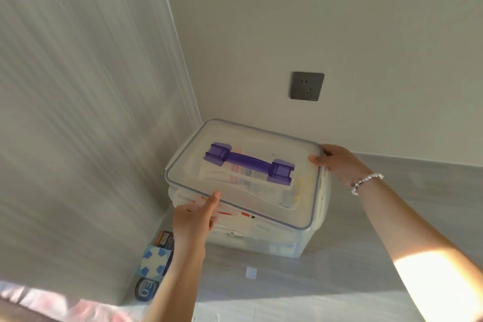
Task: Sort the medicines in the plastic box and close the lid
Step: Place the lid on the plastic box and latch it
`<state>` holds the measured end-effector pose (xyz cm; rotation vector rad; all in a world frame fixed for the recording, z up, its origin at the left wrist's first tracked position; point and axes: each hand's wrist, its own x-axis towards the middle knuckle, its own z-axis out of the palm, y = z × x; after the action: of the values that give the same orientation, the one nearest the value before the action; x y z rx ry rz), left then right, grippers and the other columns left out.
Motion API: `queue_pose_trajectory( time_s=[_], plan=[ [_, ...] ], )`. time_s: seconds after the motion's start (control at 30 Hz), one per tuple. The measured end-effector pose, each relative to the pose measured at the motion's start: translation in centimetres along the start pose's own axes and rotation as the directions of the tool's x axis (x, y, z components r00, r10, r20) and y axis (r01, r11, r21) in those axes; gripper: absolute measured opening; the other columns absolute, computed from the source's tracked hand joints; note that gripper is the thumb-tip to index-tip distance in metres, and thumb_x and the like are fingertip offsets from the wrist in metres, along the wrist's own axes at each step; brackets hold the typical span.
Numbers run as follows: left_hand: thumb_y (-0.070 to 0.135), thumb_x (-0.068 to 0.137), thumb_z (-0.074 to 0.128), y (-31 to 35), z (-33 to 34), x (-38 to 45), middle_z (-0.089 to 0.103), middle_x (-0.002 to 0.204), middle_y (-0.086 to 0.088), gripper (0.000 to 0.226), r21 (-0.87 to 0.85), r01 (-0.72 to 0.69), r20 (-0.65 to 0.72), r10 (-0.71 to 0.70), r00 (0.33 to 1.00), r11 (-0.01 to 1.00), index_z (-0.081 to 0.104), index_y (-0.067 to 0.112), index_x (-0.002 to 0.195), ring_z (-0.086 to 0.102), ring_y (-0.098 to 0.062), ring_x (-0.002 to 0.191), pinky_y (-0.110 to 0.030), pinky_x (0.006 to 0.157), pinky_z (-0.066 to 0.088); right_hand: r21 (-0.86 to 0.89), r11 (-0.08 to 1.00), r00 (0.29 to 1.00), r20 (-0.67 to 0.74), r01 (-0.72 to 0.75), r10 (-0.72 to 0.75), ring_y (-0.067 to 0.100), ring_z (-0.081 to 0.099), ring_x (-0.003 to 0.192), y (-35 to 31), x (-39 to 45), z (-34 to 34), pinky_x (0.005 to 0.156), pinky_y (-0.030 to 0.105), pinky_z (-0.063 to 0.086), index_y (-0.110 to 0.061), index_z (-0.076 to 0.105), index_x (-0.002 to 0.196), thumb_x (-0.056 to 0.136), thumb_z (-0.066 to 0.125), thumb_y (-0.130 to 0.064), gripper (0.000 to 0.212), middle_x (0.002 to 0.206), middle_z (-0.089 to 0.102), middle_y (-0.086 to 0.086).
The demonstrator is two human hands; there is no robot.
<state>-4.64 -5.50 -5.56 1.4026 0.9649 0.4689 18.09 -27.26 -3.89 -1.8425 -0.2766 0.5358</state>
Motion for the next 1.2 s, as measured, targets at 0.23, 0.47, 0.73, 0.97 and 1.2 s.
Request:
queue_pose_trajectory(
  time_s=[0.23,0.47,0.73,0.97,1.2],
  plan=[
    [0.050,0.073,0.070,-1.2,-1.6,0.3,0.071,0.056,-0.004,0.046,0.088,0.257,0.033,-0.261,0.965,0.962,0.064,0.004,0.075,0.070,-0.015,0.053,-0.025,0.051,0.055,-0.233,0.971,0.995,-0.067,0.049,-0.067,0.023,0.053,0.108,0.5,1.7,1.0,0.080,0.020,0.038,-0.007,0.050,0.131,0.088,0.060,-0.014,0.045,0.128,0.054,0.017],
    [0.047,0.071,0.073,-2.4,-1.7,-0.1,0.064,0.098,-0.011,0.068,0.028,0.278,-0.055,-0.276,0.960,0.960,0.049,0.003,0.117,0.067,-0.018,0.072,-0.027,0.047,0.052,-0.242,0.970,0.960,-0.274,-0.010,-0.059,0.024,0.051,0.115,1.3,1.3,2.8,0.092,0.024,0.034,-0.007,0.048,0.132,0.088,0.059,-0.020,0.047,0.134,0.048,0.019],
    [0.034,0.088,0.057,0.5,-4.2,4.6,0.061,0.123,-0.008,0.032,0.046,0.031,-0.077,-0.028,0.997,0.998,0.056,0.021,0.118,0.061,-0.019,0.099,-0.038,0.088,0.048,-0.067,0.980,0.905,-0.399,-0.188,0.146,0.029,0.056,0.109,3.8,-3.0,4.8,0.085,0.033,0.043,-0.010,0.041,0.134,0.077,0.065,-0.048,0.072,0.124,0.057,0.013],
    [0.026,0.088,0.060,3.1,-3.3,8.7,0.059,0.126,-0.016,0.047,0.060,0.019,0.146,-0.028,0.989,0.998,0.050,0.013,0.133,0.059,-0.031,0.109,-0.050,0.094,0.048,0.055,0.990,0.861,-0.489,-0.128,0.139,0.015,0.059,0.077,3.8,-4.4,5.3,0.064,0.026,0.041,-0.011,0.045,0.130,0.079,0.067,-0.037,0.062,0.089,0.061,-0.002],
    [0.012,0.088,0.060,2.3,-3.0,10.2,0.060,0.122,-0.016,0.051,-0.006,0.062,0.151,-0.060,0.987,0.998,0.045,0.015,0.136,0.061,-0.027,0.091,-0.035,0.070,0.050,0.127,0.982,0.868,-0.462,-0.138,0.182,0.024,0.061,0.094,3.8,-4.1,5.5,0.082,0.035,0.048,-0.015,0.045,0.131,0.082,0.064,-0.031,0.055,0.103,0.063,0.003]
  ],
)
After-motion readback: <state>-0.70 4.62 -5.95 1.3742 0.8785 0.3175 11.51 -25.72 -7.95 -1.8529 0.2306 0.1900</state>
